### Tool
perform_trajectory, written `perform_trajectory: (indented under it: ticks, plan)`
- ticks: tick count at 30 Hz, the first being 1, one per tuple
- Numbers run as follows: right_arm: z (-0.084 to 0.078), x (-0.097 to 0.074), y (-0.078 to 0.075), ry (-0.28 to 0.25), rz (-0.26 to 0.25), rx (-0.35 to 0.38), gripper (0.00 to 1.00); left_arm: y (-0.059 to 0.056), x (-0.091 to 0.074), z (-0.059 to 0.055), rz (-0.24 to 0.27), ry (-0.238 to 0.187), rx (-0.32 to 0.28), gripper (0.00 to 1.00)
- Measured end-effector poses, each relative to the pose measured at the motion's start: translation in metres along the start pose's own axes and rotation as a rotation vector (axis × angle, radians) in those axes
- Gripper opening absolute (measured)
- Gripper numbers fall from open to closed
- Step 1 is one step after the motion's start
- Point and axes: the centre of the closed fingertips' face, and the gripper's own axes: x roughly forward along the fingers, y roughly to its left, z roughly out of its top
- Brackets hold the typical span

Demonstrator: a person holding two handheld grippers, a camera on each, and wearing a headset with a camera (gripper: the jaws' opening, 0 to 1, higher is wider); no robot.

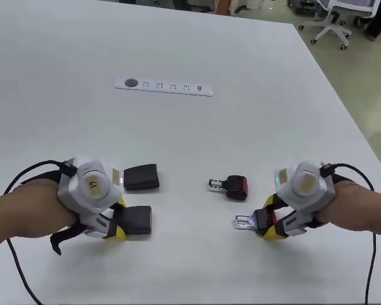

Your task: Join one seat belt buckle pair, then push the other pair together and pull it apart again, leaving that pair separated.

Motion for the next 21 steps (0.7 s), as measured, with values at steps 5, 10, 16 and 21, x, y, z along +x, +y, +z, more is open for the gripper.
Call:
perform_trajectory:
  ticks: [5, 10, 16, 21]
  plan:
    - [0.0, 0.0, -0.001, -0.006, -0.006, 0.017, 0.34, 0.0, 0.0, 0.0, 0.001, 0.001, -0.016, 0.33]
    - [0.004, 0.0, 0.001, -0.017, -0.006, 0.019, 0.34, 0.0, 0.0, 0.0, 0.001, -0.004, -0.017, 0.33]
    - [0.017, 0.005, 0.004, -0.034, -0.005, 0.003, 0.34, 0.0, 0.002, -0.001, -0.003, -0.005, -0.016, 0.33]
    - [0.033, 0.011, 0.011, -0.052, 0.006, -0.004, 0.34, -0.001, 0.0, 0.0, -0.003, -0.013, -0.01, 0.33]
